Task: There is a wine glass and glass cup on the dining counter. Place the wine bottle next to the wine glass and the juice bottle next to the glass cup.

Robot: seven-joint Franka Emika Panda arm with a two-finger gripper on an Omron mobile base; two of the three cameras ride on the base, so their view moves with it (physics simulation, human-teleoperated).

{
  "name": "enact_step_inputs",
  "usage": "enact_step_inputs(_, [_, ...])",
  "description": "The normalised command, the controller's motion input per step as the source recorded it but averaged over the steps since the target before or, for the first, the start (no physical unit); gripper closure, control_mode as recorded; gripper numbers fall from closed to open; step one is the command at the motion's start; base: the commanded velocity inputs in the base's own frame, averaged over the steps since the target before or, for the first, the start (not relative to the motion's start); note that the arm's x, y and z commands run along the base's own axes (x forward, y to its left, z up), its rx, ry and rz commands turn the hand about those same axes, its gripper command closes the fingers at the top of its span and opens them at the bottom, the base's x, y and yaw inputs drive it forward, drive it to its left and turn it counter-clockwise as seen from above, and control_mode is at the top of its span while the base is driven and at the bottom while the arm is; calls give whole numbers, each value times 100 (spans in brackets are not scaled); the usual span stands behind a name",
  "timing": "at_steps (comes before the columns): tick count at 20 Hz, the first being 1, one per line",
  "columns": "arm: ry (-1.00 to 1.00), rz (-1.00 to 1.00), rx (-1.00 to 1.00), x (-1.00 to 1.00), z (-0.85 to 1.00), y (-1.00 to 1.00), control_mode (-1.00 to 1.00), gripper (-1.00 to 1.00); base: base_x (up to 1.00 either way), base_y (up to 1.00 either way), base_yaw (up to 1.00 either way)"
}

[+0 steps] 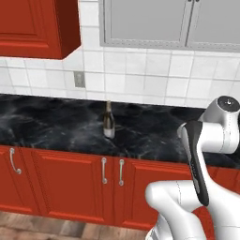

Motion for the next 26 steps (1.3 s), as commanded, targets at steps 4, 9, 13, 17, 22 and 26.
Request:
enact_step_inputs(4, [0,0,0,0,0,0,100,-100,41,25,-2])
enact_step_inputs(9, [0,0,0,0,0,0,100,-100,32,30,-3])
enact_step_inputs(13, [0,0,0,0,0,0,100,-100,54,24,-5])
enact_step_inputs(17, [0,0,0,0,0,0,100,-100,60,18,-6])
enact_step_inputs(22, [0,0,0,0,0,0,100,-100,47,14,-5])
enact_step_inputs(26, [0,0,0,0,0,0,100,-100,43,9,-6])
